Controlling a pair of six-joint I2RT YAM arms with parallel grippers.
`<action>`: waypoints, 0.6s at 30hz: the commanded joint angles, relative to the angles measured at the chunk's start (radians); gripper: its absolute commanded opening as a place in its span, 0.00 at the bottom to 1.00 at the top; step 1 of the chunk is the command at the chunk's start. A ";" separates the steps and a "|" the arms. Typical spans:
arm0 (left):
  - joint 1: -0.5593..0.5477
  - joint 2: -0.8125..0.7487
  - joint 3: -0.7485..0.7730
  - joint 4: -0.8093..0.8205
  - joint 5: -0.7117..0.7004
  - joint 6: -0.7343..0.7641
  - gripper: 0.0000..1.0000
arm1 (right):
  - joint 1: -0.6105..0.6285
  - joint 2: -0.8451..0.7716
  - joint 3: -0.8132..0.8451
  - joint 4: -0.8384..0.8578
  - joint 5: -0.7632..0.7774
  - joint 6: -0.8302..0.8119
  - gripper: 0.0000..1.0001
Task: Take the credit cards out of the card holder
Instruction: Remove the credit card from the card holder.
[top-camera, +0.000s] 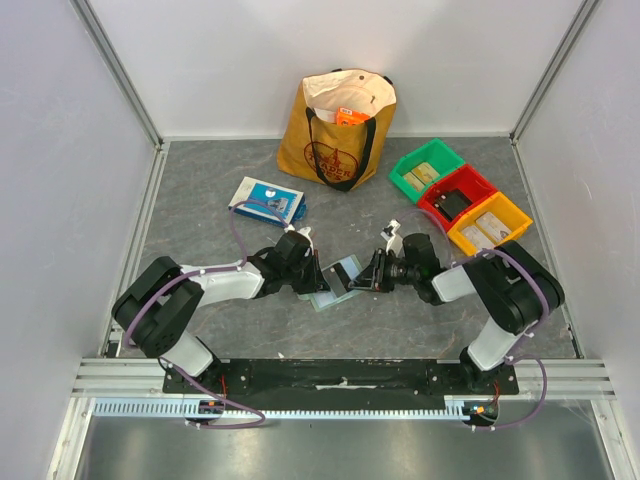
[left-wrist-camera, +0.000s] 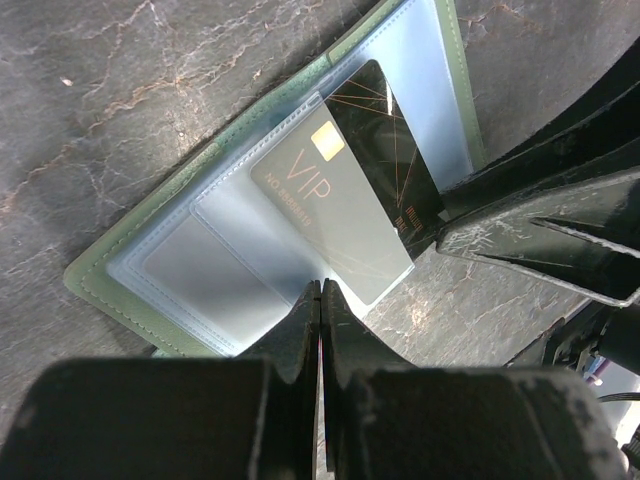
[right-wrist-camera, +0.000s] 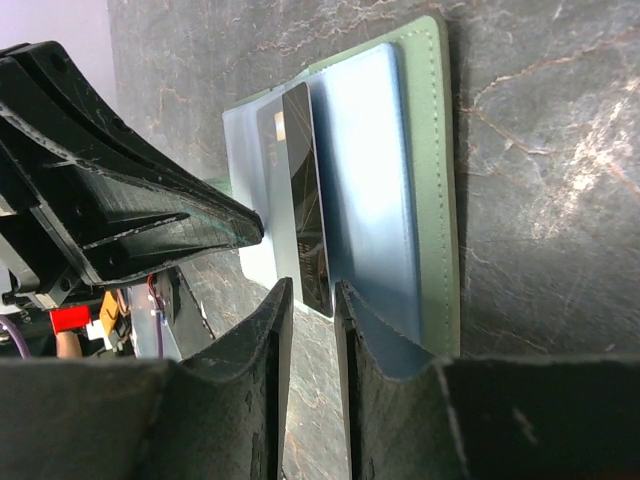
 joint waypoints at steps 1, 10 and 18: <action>-0.005 0.013 -0.029 -0.056 -0.016 -0.007 0.02 | 0.014 0.046 -0.014 0.122 -0.027 0.046 0.30; -0.004 0.005 -0.034 -0.067 -0.022 -0.004 0.02 | 0.011 0.028 -0.008 0.095 -0.025 0.033 0.05; -0.005 -0.023 -0.052 -0.082 -0.045 -0.001 0.02 | -0.054 -0.116 0.040 -0.202 0.027 -0.139 0.00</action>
